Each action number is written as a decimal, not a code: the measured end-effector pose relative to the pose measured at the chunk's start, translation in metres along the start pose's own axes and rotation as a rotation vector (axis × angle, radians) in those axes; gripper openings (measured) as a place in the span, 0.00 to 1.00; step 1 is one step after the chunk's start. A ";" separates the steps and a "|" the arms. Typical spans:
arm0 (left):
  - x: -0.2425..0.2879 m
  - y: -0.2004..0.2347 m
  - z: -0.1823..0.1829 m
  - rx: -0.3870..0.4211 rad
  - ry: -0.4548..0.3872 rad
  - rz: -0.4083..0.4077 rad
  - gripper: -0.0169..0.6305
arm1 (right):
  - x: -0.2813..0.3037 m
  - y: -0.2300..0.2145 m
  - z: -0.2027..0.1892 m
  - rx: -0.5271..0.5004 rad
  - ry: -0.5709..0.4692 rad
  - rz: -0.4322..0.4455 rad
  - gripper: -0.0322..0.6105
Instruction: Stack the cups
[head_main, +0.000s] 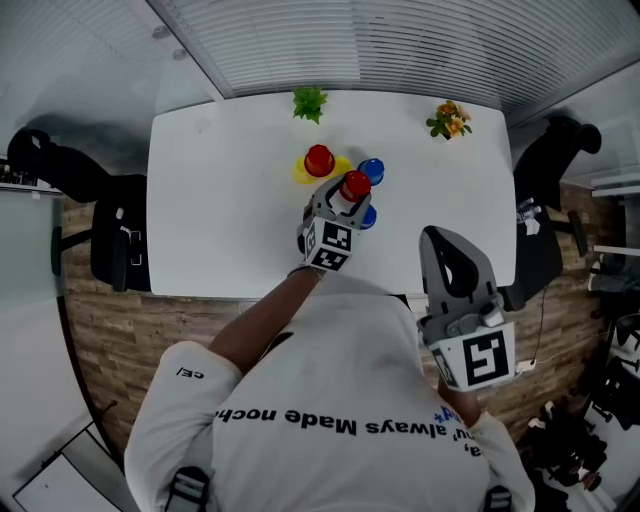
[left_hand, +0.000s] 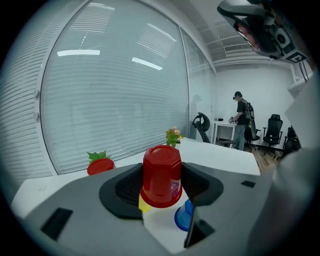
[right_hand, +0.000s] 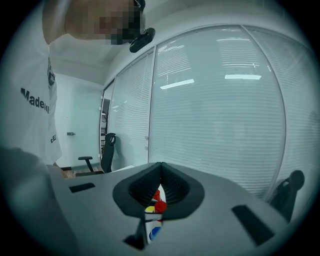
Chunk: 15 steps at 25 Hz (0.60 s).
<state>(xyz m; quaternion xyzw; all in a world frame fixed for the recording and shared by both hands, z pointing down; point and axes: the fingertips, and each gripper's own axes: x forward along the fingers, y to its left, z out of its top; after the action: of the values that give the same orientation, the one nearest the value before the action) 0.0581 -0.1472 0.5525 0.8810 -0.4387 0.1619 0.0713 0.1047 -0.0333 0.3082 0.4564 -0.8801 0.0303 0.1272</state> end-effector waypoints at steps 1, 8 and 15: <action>0.002 0.001 0.000 -0.002 0.002 0.003 0.42 | 0.001 -0.001 0.000 0.000 0.000 -0.001 0.06; 0.017 0.007 -0.001 -0.010 0.010 0.031 0.42 | 0.010 -0.009 -0.002 0.008 0.013 -0.002 0.06; 0.028 0.013 -0.002 -0.017 0.013 0.057 0.42 | 0.018 -0.014 -0.003 0.012 0.019 -0.001 0.06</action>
<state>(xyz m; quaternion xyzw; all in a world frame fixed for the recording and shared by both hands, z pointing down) 0.0630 -0.1756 0.5634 0.8664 -0.4647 0.1658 0.0771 0.1068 -0.0551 0.3151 0.4574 -0.8784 0.0398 0.1328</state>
